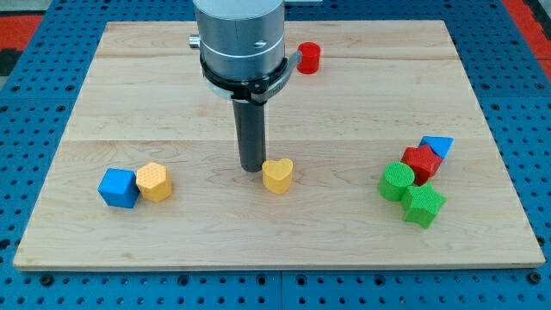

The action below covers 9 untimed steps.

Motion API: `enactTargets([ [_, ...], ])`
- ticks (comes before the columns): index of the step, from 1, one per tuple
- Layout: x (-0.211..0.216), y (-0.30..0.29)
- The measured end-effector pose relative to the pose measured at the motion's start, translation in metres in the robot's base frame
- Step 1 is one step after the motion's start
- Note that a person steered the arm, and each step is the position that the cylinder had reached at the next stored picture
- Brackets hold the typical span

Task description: Slide the yellow heart closer to the green circle

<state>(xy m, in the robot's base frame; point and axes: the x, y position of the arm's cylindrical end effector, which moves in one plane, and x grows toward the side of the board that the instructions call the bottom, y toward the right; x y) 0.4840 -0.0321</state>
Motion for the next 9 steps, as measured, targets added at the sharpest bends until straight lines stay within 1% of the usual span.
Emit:
enactTargets([
  [1, 0.003, -0.004],
  [2, -0.001, -0.03],
  [3, -0.006, -0.07],
  [4, 0.012, -0.051],
  [5, 0.012, 0.006],
  [6, 0.016, 0.048],
  [7, 0.023, 0.076],
  [8, 0.04, 0.087],
  [9, 0.042, 0.095],
])
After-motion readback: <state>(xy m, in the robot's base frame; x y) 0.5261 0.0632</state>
